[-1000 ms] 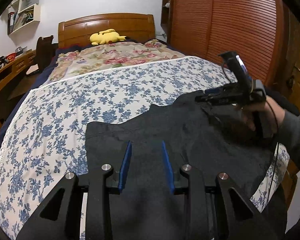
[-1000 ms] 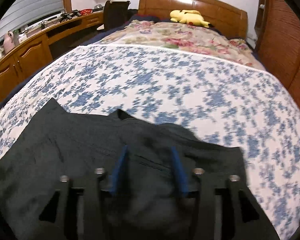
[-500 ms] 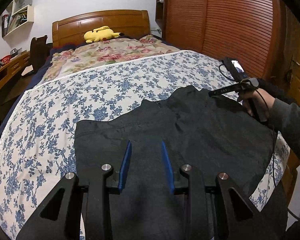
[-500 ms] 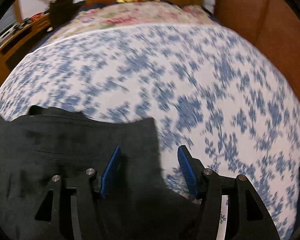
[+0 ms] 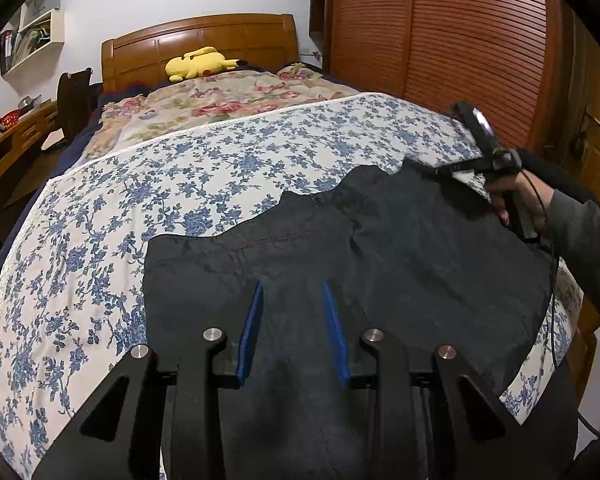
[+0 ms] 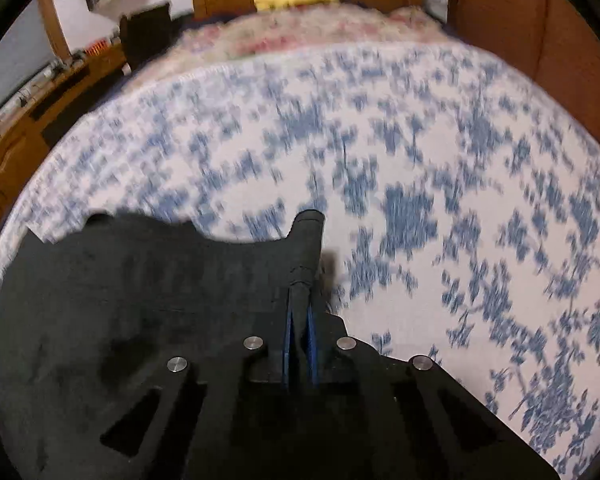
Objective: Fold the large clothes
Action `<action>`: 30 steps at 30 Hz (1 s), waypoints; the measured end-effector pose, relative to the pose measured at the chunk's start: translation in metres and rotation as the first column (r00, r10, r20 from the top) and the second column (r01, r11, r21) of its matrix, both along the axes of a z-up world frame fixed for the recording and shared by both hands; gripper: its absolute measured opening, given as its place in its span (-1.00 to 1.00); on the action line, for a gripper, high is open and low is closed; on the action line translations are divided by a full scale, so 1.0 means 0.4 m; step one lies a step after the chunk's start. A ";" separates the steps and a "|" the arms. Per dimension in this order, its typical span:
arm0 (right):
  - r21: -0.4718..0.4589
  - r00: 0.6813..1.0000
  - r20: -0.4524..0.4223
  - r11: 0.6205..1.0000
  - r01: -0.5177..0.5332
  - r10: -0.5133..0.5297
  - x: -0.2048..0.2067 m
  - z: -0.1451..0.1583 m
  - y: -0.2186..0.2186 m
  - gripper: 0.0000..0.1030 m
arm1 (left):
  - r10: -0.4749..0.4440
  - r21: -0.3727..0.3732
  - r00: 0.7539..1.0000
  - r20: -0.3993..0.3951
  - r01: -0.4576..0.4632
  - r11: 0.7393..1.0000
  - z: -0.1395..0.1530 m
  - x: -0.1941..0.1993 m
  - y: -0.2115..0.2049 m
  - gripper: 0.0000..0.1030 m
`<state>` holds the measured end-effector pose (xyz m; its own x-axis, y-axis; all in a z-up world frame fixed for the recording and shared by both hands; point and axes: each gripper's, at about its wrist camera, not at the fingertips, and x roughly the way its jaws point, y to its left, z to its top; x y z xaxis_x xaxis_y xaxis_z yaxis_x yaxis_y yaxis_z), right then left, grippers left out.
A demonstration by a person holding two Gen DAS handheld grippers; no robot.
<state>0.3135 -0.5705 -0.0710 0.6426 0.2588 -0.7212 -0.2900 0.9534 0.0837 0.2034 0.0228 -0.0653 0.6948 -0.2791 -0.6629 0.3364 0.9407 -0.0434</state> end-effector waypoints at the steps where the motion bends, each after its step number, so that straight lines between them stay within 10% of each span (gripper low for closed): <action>1: 0.009 0.999 0.027 0.999 0.032 -0.033 -0.007 0.015 -0.013 -0.90 | -0.002 0.000 1.000 0.000 0.002 1.000 -0.001 -0.001 -0.001 -0.38; 5: -0.052 0.985 0.043 0.984 0.171 -0.168 -0.003 0.018 -0.053 -0.89 | -0.007 0.002 1.000 -0.002 0.007 1.000 -0.002 -0.005 -0.003 -0.38; 12: -0.081 0.992 -0.012 0.989 0.120 -0.122 -0.029 -0.017 -0.043 -0.75 | -0.009 -0.013 1.000 0.007 0.009 1.000 0.007 -0.016 0.000 -0.38; 19: -0.088 0.997 0.013 0.993 0.073 -0.072 -0.187 0.015 -0.090 0.04 | -0.041 -0.019 0.999 0.009 0.041 0.999 0.011 -0.033 -0.021 -0.38; 30: -0.053 1.000 0.018 0.999 -0.006 0.007 -0.487 0.045 -0.127 0.24 | -0.097 -0.008 0.995 -0.011 0.097 0.995 -0.009 -0.059 -0.082 -0.38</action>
